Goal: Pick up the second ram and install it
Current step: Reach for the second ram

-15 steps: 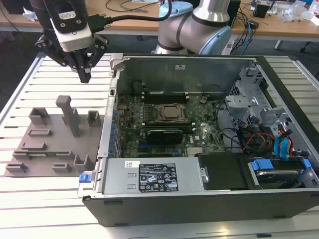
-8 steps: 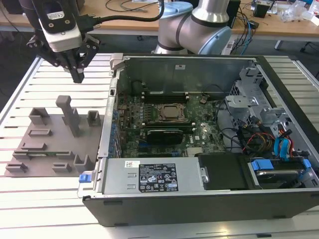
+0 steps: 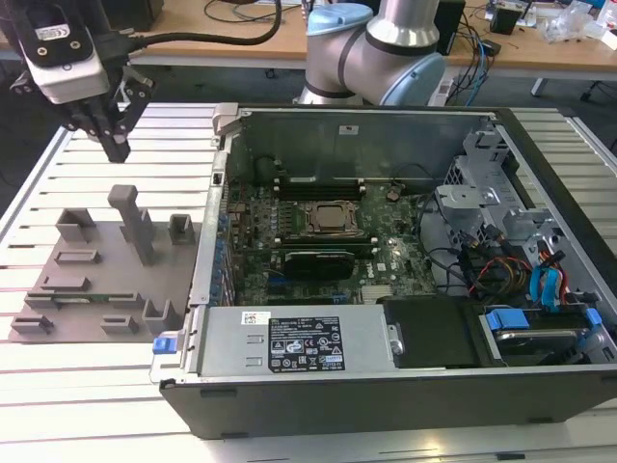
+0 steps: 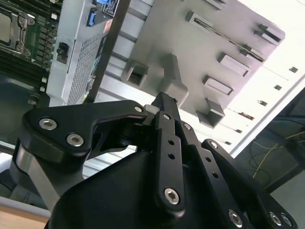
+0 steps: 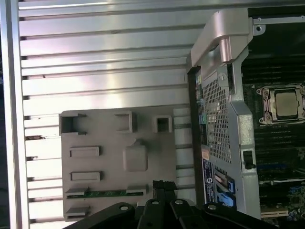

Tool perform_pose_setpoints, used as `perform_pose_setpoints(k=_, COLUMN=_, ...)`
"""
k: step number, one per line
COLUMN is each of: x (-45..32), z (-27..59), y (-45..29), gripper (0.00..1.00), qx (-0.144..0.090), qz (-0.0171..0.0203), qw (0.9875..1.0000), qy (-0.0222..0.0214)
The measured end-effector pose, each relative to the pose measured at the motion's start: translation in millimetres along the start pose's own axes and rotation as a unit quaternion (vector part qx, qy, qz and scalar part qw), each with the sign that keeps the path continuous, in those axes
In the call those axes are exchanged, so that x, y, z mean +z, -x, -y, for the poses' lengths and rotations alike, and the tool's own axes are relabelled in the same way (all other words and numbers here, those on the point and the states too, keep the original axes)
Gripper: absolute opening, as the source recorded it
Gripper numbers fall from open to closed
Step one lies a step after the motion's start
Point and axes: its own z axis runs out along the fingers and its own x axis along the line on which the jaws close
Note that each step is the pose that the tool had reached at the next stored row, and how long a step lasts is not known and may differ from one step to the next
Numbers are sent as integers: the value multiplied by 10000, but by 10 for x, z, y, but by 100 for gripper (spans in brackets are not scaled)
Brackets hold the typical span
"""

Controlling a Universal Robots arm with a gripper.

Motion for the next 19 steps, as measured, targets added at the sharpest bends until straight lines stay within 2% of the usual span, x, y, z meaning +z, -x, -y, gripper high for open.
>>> perform_pose_setpoints(k=7, x=26, z=18, y=-215, gripper=10, qx=0, qz=0, qw=10000, qy=0)
perform_pose_setpoints(k=9, x=33, z=52, y=-287, gripper=10, qx=0, qz=0, qw=10000, qy=0)
perform_pose_setpoints(k=13, x=37, z=116, y=-345, gripper=10, qx=0, qz=0, qw=10000, qy=0)
perform_pose_setpoints(k=14, x=39, z=158, y=-372, gripper=10, qx=0, qz=0, qw=10000, qy=0)
perform_pose_setpoints(k=19, x=43, z=276, y=-390, gripper=10, qx=0, qz=0, qw=10000, qy=0)
